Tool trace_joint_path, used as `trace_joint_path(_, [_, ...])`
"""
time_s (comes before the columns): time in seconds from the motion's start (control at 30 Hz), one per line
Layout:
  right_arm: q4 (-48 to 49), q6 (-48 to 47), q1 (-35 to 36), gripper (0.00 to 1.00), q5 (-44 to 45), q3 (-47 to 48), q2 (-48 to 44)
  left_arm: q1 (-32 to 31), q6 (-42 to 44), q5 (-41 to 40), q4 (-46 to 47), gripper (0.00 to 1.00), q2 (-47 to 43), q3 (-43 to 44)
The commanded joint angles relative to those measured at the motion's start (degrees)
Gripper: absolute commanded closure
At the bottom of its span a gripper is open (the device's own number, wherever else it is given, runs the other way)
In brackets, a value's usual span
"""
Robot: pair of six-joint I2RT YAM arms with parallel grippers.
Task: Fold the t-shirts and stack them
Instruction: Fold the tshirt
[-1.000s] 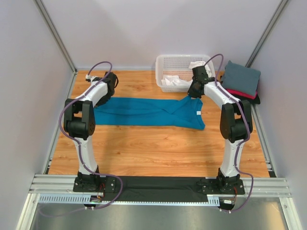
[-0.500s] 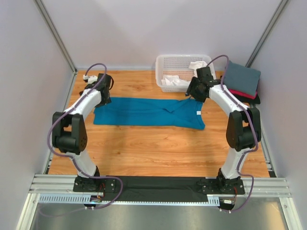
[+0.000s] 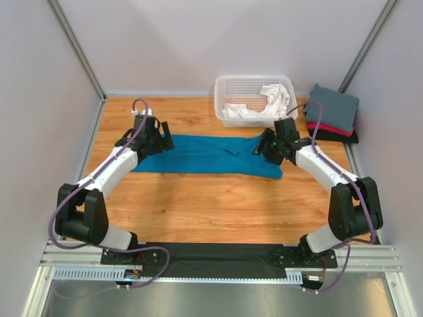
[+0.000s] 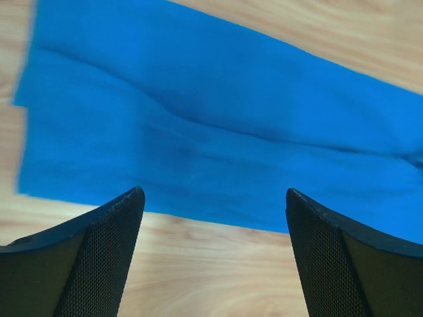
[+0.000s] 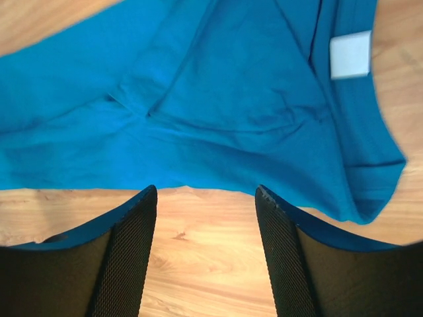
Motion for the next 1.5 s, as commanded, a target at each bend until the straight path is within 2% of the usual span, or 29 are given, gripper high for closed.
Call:
trace_joint_path(0.0, [10.0, 6.6, 0.8, 0.38, -1.1, -5.7, -1.2, -5.1, 1.7, 6.6, 8.9, 0.07, 2.5, 2.5])
trace_joint_path(0.13, [17.6, 9.8, 1.2, 0.41, -0.2, -8.2, 0.1, -7.0, 0.1, 7.4, 9.7, 0.07, 8.1, 5.4])
trace_joint_path(0.33, [21.9, 13.4, 1.5, 0.4, -2.3, -2.1, 10.5, -7.0, -2.0, 9.3, 10.5, 0.07, 15.1, 6.8])
trace_joint_path(0.43, [23.9, 15.5, 2.4, 0.35, -2.8, -0.7, 13.0, -7.0, -2.1, 9.1, 10.3, 0.07, 15.9, 6.7])
trace_joint_path(0.5, [24.0, 17.0, 2.9, 0.27, -1.9, 1.2, 15.0, -7.1, -1.9, 8.6, 10.2, 0.06, 16.1, 6.7])
trace_joint_path(0.53, [24.0, 17.4, 3.3, 0.26, -1.8, 1.5, 15.6, -7.0, -1.8, 8.5, 9.9, 0.0, 16.2, 6.9])
trace_joint_path(0.83, [26.5, 21.8, 4.7, 0.25, -2.8, 4.3, 21.0, -7.0, -1.0, 8.2, 8.6, 0.0, 17.7, 7.5])
trace_joint_path(1.47, [26.8, 22.7, 5.2, 0.29, -1.8, 14.8, 28.2, -7.0, -0.2, 8.1, 7.5, 0.0, 18.3, 7.2])
